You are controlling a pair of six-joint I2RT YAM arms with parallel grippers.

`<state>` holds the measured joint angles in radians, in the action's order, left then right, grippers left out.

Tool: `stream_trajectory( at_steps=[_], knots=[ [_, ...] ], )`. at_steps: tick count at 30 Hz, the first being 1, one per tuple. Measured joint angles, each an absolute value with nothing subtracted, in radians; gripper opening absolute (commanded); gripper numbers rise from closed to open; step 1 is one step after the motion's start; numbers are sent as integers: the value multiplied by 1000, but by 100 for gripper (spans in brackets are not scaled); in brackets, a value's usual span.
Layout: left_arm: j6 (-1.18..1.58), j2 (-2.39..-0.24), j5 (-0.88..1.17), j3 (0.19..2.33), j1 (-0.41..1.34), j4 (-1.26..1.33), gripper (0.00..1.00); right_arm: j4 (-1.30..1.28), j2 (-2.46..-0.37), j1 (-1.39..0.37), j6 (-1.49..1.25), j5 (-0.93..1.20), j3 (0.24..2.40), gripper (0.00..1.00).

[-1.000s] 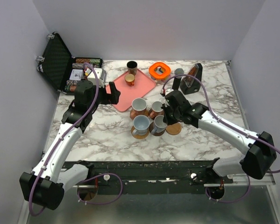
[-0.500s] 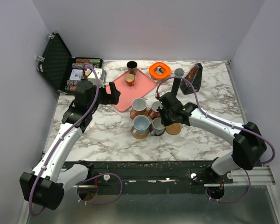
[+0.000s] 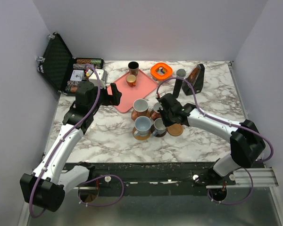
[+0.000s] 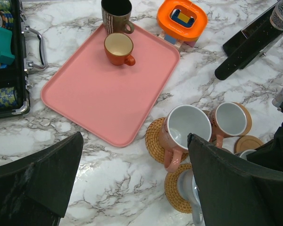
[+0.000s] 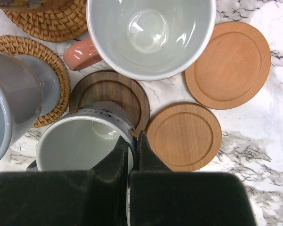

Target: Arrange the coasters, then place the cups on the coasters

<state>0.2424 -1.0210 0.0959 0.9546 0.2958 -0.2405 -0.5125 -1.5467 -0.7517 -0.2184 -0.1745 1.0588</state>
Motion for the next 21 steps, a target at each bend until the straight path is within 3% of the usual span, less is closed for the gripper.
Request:
stream_trajectory(
  at_steps=[12,21],
  knots=[
    [242,-1021,99,955,296,-241,99,-500,-1564,-752,-216,-190,1072,1],
    [242,-1021,102,955,296,-241,99,-499,-1587,-752,-216,-207,1093,21]
  ],
)
